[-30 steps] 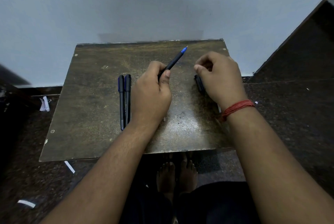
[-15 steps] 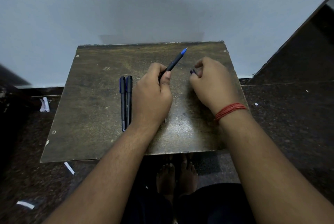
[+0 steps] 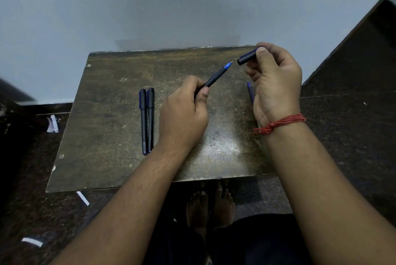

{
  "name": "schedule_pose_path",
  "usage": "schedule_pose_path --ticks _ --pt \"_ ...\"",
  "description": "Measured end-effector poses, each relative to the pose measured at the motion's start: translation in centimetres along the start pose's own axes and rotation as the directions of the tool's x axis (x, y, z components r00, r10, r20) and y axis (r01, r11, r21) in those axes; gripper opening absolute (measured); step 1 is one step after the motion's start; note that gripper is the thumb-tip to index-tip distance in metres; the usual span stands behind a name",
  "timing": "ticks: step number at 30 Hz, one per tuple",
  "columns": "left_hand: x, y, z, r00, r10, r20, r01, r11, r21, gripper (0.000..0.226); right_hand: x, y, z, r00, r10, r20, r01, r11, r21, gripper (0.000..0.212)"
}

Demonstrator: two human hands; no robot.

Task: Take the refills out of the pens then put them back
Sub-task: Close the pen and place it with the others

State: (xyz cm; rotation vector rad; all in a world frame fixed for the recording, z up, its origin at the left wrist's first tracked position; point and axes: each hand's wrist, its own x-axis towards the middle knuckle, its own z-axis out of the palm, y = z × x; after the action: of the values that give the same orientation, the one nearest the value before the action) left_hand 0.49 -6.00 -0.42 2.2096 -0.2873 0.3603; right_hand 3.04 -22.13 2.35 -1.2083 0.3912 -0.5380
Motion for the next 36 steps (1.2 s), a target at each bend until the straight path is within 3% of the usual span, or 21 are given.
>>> schedule_pose_path --ticks 7,16,25,30,36 --pt "0.0 0.0 0.1 1.000 0.021 0.018 -0.021 1.000 0.003 0.008 -0.2 0.1 0.3 1.000 0.002 0.030 -0.001 0.999 -0.040 0.010" --pt "0.0 -0.1 0.2 1.000 0.020 -0.007 -0.020 1.000 -0.009 0.007 -1.7 1.0 1.3 0.968 0.047 0.246 -0.004 0.985 -0.175 0.011" --pt "-0.1 -0.2 -0.1 0.996 0.002 -0.094 -0.005 1.000 -0.027 0.007 -3.1 1.2 2.6 0.977 -0.013 0.214 0.044 0.989 -0.140 0.008" --pt "0.2 0.5 0.1 0.994 0.008 -0.109 -0.017 0.997 -0.078 0.008 -4.9 1.7 3.5 0.948 0.011 0.319 0.082 0.958 -0.275 0.007" --pt "-0.2 0.5 0.4 0.997 0.057 -0.045 -0.060 0.997 -0.055 0.011 -4.2 1.3 3.2 0.970 -0.001 0.242 0.081 0.944 -0.321 0.013"
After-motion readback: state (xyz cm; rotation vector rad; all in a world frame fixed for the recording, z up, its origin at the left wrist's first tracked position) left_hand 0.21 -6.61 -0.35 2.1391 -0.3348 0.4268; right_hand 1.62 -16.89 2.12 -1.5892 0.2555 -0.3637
